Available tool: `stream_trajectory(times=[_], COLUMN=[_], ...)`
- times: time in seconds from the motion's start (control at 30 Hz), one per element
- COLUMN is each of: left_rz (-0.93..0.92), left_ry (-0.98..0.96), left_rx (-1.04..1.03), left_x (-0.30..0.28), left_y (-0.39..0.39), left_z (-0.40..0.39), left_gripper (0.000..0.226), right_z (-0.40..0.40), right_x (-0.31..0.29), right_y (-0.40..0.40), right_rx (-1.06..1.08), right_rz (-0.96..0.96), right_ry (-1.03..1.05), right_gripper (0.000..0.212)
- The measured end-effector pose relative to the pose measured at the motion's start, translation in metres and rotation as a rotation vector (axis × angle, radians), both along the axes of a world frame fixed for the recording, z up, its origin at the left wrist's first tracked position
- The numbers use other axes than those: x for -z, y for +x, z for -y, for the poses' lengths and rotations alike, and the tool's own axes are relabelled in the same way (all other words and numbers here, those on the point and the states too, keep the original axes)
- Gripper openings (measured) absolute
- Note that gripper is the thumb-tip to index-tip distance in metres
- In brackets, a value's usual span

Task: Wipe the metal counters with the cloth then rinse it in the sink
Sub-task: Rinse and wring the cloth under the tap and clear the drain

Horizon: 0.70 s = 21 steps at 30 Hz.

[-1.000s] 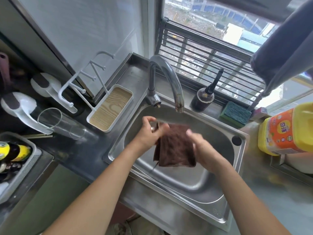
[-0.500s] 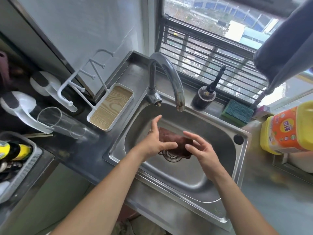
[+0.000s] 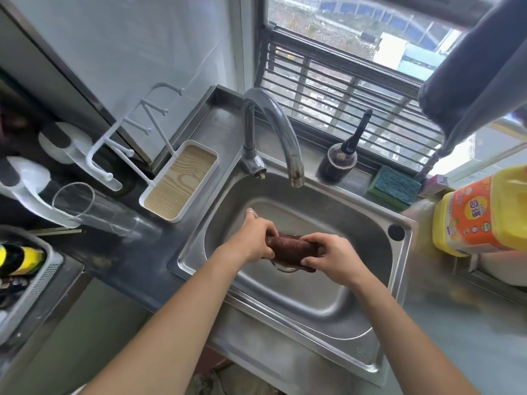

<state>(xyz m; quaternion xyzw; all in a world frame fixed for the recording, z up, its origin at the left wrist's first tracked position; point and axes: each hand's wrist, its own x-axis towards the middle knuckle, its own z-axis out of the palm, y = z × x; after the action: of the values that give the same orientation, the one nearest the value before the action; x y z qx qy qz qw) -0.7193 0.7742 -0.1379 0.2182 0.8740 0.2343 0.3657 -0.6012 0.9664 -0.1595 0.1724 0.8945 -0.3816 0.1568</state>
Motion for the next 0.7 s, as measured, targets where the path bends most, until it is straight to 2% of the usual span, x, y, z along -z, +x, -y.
stream_trajectory(times=[0.07, 0.1, 0.13, 0.23, 0.27, 0.33, 0.4, 0.43, 0.47, 0.5, 0.57, 0.63, 0.7], left_rz=[-0.151, -0.208, -0.189, 0.132, 0.222, 0.426, 0.65, 0.703, 0.68, 0.599, 0.249, -0.091, -0.267], left_ry=[0.014, 0.047, 0.113, 0.347, 0.355, 0.24, 0.064, -0.009, -0.053, -0.068, -0.037, 0.098, 0.303], left_rx=[-0.017, -0.027, -0.063, -0.352, -0.47, -0.684, -0.811, -0.863, -0.895, -0.918, -0.851, -0.692, -0.636], left_x=[-0.003, -0.005, -0.007, -0.014, -0.014, -0.011, -0.006, -0.001, 0.006, 0.013, 0.022, 0.012, -0.003], left_y=[-0.002, -0.006, -0.011, -0.023, -0.024, -0.016, -0.002, 0.003, 0.008, 0.012, 0.011, 0.006, -0.004], left_z=[-0.004, -0.004, -0.003, -0.004, -0.006, -0.013, -0.02, -0.023, -0.025, -0.028, -0.037, -0.051, -0.069], left_gripper=[0.025, 0.023, 0.022, 0.028, 0.036, 0.036, 0.015, 0.01, 0.014, 0.026, 0.039, 0.034, 0.036], right_z=[0.0, -0.003, -0.006, -0.006, -0.002, 0.009, 0.019, 0.023, 0.026, 0.027, 0.028, 0.024, 0.019], right_x=[-0.004, -0.004, -0.004, -0.016, -0.017, -0.013, 0.001, 0.007, 0.013, 0.018, 0.021, 0.012, -0.008], right_y=[-0.004, -0.005, -0.006, -0.006, -0.007, -0.009, -0.009, -0.008, -0.009, -0.011, -0.021, -0.039, -0.059], right_rx=[0.004, 0.038, 0.11, 0.493, 0.604, 0.759, 0.859, 0.894, 0.925, 0.948, 0.99, 0.938, 0.769], right_rz=[-0.116, -0.161, -0.195, -0.142, -0.079, 0.106, 0.292, 0.368, 0.413, 0.416, 0.315, 0.122, -0.111], right_ry=[0.111, 0.076, -0.059, -0.784, -0.934, -0.95, -0.861, -0.824, -0.811, -0.795, -0.737, -0.504, -0.173], right_gripper=[0.031, 0.025, 0.022, 0.019, 0.016, 0.01, 0.014, 0.015, 0.018, 0.02, 0.029, 0.043, 0.05])
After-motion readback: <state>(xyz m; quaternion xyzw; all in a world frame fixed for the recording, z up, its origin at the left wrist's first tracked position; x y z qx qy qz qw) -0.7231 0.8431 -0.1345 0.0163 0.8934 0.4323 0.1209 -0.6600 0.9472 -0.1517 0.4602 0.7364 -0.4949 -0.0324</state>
